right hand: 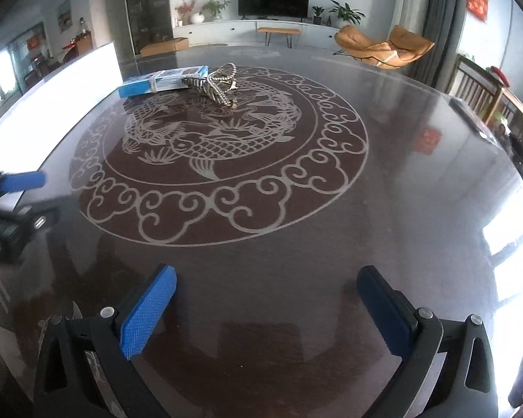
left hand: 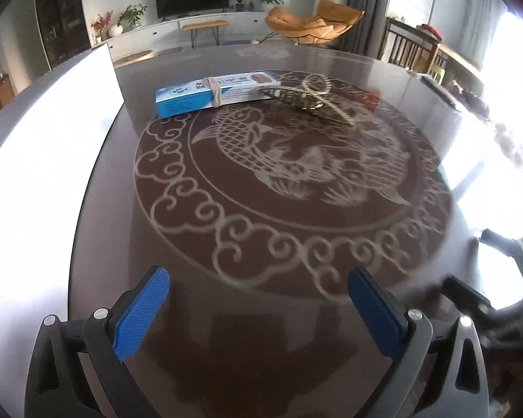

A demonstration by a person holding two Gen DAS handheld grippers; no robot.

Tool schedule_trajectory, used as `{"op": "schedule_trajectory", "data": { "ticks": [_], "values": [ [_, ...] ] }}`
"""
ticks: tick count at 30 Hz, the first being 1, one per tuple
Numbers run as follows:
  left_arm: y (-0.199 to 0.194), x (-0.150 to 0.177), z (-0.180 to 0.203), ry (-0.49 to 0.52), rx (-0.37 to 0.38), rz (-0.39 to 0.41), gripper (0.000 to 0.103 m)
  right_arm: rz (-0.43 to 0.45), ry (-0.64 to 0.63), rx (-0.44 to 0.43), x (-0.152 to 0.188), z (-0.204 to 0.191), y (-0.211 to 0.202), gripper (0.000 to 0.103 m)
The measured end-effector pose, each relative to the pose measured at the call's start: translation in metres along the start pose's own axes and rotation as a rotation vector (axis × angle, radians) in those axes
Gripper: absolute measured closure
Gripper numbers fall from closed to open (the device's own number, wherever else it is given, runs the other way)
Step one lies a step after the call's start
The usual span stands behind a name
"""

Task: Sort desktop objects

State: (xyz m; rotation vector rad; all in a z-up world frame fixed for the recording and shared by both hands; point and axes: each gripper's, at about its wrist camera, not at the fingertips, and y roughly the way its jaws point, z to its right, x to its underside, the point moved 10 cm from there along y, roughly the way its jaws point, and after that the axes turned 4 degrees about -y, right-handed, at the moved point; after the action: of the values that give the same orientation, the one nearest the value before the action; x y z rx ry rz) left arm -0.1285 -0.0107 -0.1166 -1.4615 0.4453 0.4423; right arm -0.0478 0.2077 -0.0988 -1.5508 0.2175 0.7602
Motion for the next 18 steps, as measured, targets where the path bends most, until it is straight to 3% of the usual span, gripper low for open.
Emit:
{"op": "schedule_trajectory", "data": {
  "ticks": [3,9,18],
  "values": [
    [0.021,-0.014,0.003,0.022,-0.013,0.016,0.000,0.001,0.002,0.002,0.000,-0.001,0.000,0.000],
    [0.023,-0.020,0.001,0.007,-0.027,0.043,0.000,0.001,0.002,0.003,0.000,-0.001,0.000,0.000],
    [0.046,-0.058,-0.015,0.078,0.020,0.038,0.000,0.001,0.002,0.003,0.000,-0.001,0.000,0.000]
  ]
}}
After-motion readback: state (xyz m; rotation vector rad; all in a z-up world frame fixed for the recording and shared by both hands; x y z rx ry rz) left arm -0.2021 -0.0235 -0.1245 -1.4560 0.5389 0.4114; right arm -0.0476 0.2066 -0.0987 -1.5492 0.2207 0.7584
